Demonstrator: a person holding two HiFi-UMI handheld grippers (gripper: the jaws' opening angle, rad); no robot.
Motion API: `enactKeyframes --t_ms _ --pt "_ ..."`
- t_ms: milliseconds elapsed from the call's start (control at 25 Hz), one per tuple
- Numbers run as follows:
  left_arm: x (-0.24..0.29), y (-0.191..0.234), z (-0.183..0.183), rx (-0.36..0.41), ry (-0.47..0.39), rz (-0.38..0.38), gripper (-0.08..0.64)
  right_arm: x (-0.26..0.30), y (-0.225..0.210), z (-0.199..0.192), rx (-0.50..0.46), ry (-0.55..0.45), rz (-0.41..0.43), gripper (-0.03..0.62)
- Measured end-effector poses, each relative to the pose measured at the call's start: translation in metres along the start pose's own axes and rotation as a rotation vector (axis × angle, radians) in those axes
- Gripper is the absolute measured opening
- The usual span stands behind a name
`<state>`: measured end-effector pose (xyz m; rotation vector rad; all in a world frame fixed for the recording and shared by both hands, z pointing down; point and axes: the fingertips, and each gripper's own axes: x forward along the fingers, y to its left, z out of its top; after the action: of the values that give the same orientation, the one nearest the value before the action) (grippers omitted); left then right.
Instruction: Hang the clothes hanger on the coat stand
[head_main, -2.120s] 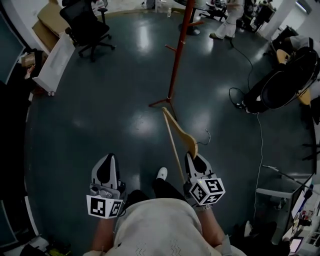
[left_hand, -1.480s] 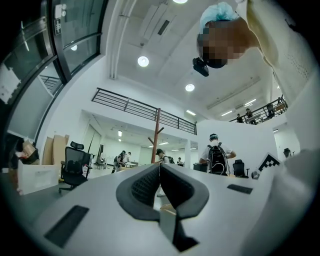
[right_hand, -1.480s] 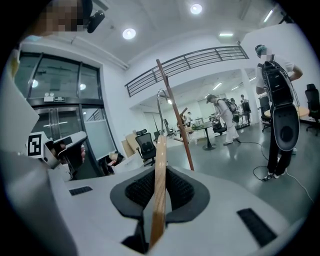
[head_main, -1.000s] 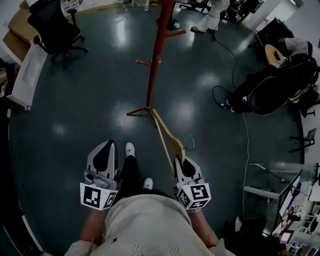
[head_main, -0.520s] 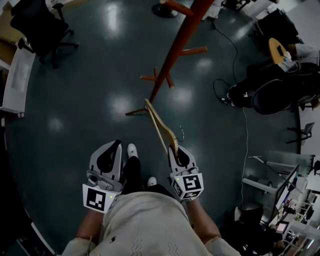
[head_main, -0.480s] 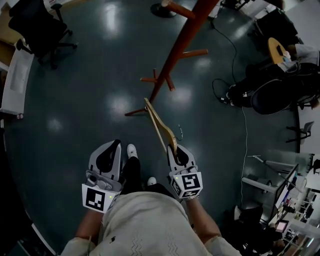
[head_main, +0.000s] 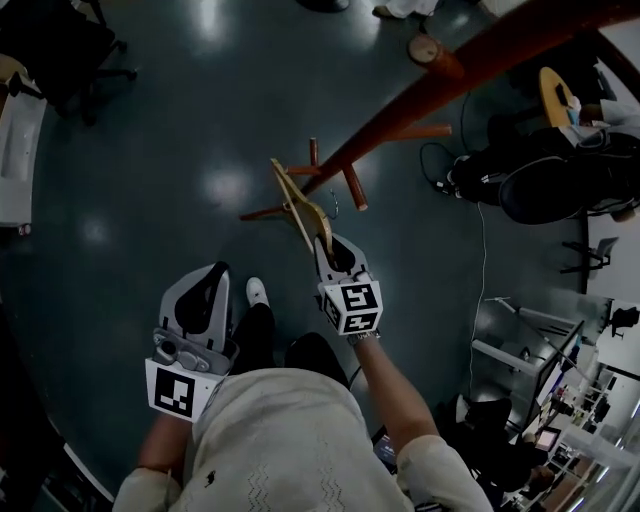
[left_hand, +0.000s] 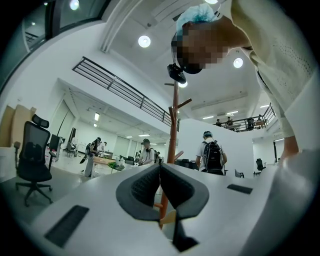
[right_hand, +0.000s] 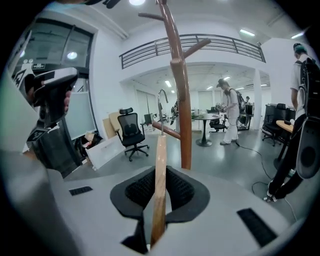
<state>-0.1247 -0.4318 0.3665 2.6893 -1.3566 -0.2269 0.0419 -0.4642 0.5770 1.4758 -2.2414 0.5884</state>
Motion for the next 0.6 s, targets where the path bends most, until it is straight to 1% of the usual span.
enactKeyframes --t_ms 120,240,480,600 --pt "0.006 0.006 -0.005 -0.024 0.037 0.025 0.014 0.033 -0.009 0.002 0.018 -0.006 0.015 0.069" --pt "0.009 0.008 -0.015 -0.028 0.052 0.025 0.014 0.058 -0.018 0.0 0.021 -0.018 0.028 0.069" --pt "0.012 0.013 -0.03 -0.055 0.095 0.015 0.014 0.087 -0.025 -0.011 0.04 -0.024 0.04 0.069" --pt "0.013 0.019 -0.035 -0.059 0.11 0.009 0.014 0.098 -0.028 -0.018 0.056 -0.023 0.032 0.069"
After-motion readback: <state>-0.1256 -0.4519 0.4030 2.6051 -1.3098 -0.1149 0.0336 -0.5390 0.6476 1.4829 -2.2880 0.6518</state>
